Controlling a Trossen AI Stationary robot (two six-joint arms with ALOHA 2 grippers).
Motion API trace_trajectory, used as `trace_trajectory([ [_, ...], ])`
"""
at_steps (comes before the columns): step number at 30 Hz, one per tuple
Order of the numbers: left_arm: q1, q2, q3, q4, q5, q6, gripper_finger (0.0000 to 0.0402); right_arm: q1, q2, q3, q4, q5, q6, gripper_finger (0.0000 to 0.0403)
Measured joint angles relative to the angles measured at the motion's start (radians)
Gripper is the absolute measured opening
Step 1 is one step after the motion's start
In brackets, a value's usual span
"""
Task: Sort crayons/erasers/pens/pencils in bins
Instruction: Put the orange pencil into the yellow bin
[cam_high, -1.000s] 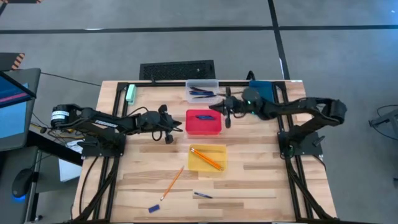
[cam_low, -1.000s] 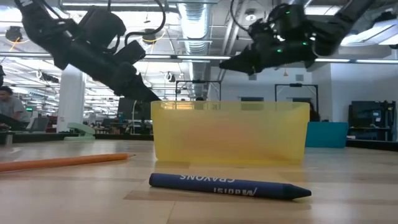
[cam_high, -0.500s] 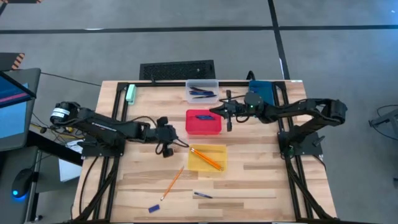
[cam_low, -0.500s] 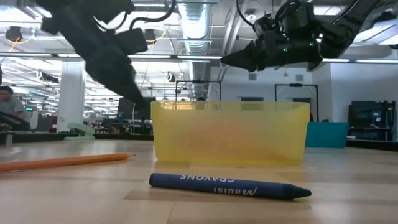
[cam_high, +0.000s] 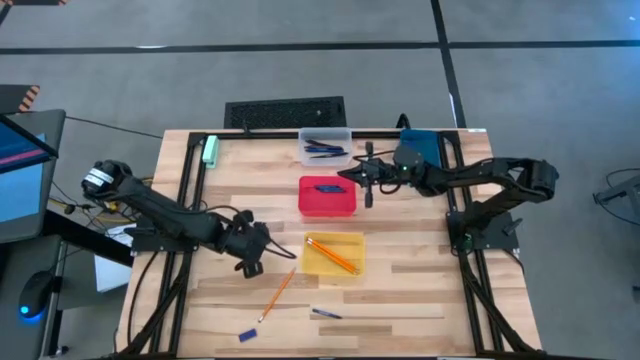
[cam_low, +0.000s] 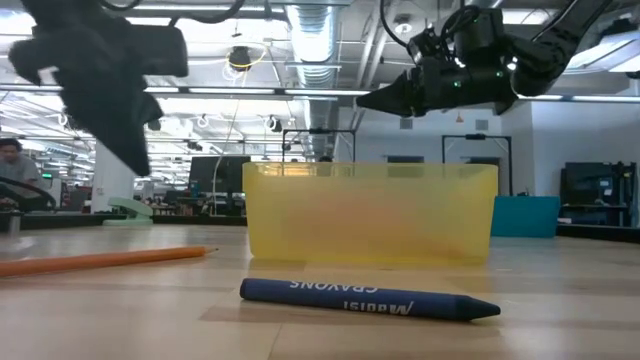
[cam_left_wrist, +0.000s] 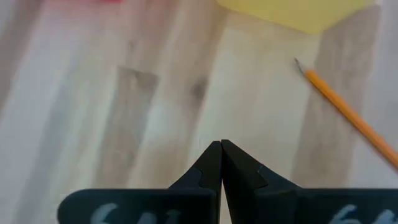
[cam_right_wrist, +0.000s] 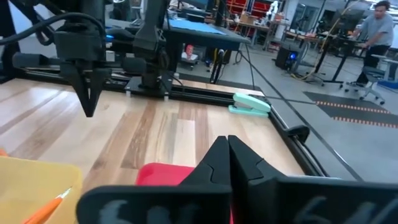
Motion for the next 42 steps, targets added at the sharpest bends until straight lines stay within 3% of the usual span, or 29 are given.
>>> trace_trajectory([
  [5, -0.063, 0.0, 0.034, -0.049, 0.036, -0.118, 0.0, 0.04, 0.0, 0.0, -0.003, 0.037, -0.041, 0.0003],
  [13, -0.215, 0.024, 0.182, -0.237, -0.077, -0.397, 0.0, 0.093, 0.0, 0.001, -0.037, 0.048, -0.076, 0.0003],
  [22, -0.282, 0.36, 0.413, -0.292, -0.023, -0.6, 0.0005, 0.185, 0.001, -0.037, -0.102, 0.049, -0.075, 0.0003],
  [32, -0.29, 0.622, 0.678, -0.359, 0.048, -0.825, 0.0097, 0.285, -0.007, -0.111, 0.012, 0.049, -0.073, 0.0003],
  [38, -0.29, 0.698, 0.709, -0.358, 0.088, -0.887, 0.0159, 0.3, -0.034, -0.113, -0.001, 0.05, -0.077, 0.0002],
  [42, -0.281, 0.722, 0.709, -0.39, 0.083, -0.917, 0.0178, 0.301, -0.043, -0.113, -0.039, 0.05, -0.068, 0.0003],
])
